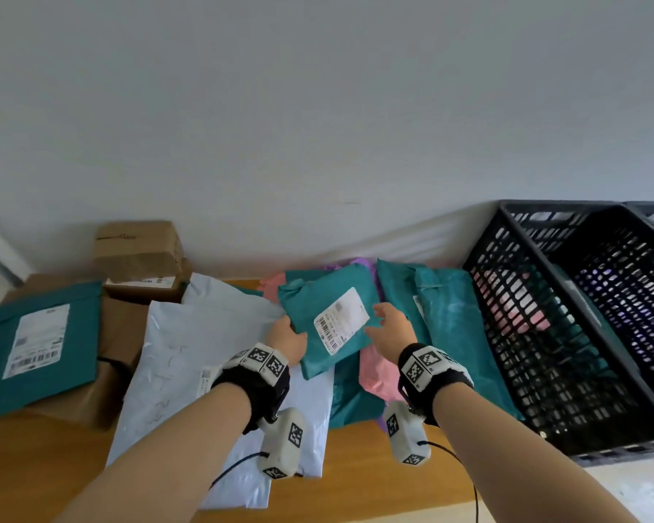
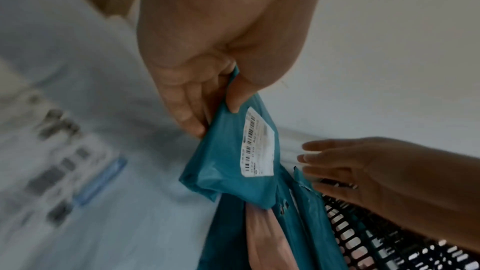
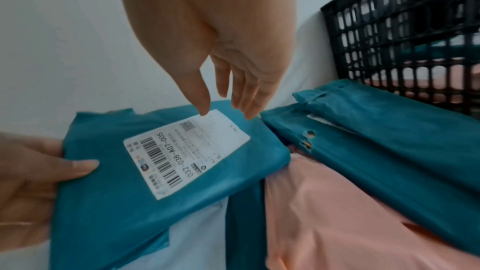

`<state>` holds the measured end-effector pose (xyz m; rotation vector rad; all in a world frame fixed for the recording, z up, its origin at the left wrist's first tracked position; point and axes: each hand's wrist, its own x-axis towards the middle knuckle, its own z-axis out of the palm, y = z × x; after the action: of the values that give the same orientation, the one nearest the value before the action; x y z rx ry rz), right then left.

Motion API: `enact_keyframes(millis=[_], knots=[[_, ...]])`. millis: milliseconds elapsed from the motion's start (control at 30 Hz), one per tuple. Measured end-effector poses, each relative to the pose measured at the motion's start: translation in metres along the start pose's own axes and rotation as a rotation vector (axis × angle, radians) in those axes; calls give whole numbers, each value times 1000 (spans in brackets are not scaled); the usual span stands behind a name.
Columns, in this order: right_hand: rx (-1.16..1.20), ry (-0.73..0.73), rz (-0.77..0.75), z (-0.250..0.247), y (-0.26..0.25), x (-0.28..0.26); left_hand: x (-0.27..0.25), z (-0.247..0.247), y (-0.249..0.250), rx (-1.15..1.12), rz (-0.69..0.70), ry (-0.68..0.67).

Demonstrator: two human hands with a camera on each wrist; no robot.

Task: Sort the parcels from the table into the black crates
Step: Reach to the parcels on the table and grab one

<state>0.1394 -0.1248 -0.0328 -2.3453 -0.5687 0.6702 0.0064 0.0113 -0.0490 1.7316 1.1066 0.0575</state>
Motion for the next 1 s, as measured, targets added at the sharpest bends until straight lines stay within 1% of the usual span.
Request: enact_keyframes(millis=[67,200,300,433,533,733,900,1000], knots=[[-15,11,-67,-5,-14,8,1,-17,14,181,131,22],[-36,49,-197,-15,-40,21,-2,-50,41,461,287,79],[-62,106,-326,-23,-58,28,-7,-74,61,600,385,94],[-116,77,-414,-32,-74,35,-16,-101,83,823,462,147],[-183,77,-486,-37,-88,39,-21,-120,98,924,486,199],[-6,6,-580,-41,-118,37,-28,-155,119,970,495,249],[126,13,-593,-39,-139,36,-31,-184,134,992,473,239],[151,26,-603,-38,-151,35,-34,-197,139,1000,484,238]])
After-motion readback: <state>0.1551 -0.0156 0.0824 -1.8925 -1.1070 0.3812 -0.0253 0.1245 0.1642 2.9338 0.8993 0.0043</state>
